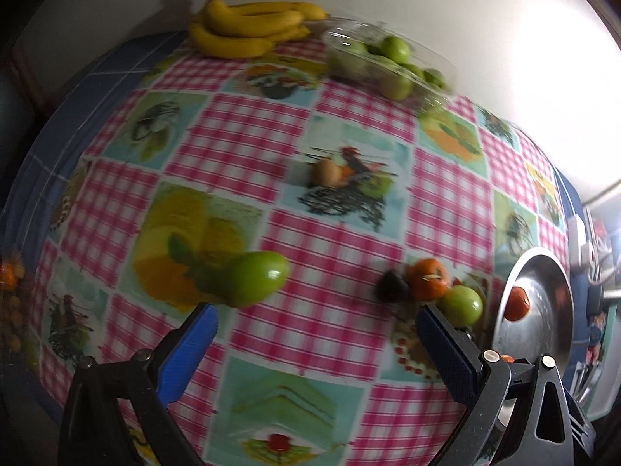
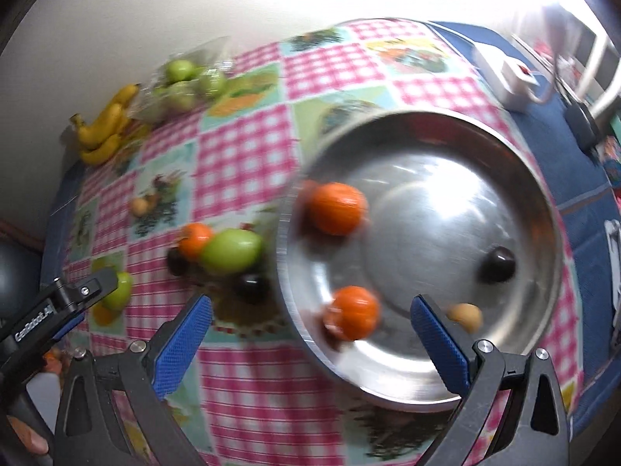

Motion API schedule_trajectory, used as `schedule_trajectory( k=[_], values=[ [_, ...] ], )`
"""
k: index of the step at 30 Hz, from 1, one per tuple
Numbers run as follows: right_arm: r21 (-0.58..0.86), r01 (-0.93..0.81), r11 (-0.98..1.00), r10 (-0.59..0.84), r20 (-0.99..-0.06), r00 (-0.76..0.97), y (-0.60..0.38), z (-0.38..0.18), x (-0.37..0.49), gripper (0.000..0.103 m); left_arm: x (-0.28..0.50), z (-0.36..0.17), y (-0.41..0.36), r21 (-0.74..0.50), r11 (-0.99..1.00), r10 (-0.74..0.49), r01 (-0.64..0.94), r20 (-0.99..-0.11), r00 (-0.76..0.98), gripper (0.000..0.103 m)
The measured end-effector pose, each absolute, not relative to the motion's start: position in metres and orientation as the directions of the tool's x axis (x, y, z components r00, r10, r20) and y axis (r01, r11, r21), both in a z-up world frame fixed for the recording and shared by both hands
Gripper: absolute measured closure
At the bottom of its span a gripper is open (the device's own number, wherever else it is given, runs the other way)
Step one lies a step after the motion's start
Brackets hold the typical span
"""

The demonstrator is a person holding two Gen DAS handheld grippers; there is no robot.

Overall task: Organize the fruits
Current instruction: 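Move the left tool to a green oval fruit while the right tool reaches a dark plum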

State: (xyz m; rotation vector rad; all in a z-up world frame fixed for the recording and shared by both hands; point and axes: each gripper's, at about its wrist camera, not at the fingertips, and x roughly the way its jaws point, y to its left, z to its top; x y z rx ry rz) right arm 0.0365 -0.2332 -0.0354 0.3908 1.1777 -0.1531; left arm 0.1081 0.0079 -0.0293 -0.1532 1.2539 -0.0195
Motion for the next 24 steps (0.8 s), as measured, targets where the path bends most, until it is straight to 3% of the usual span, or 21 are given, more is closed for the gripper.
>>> schedule_trajectory(
  k=[17,24],
  values=[
    [0.193,0.159,0.968,0.114,-0.907,0.405,-0.171,-0.034,0.078,0.002,0.123,-0.033,0.078,-0.165,0.965,-0.090,-0.203,-0.938,0.333,0.002],
    [0.170,0.139,0.976,0.106,-0.919,0.379,-0.168,-0.047,0.092,0.019,0.132,-0.053,0.071,-0.164,0.969,-0.107,-0.185,-0.953,0.285,0.007]
  ],
)
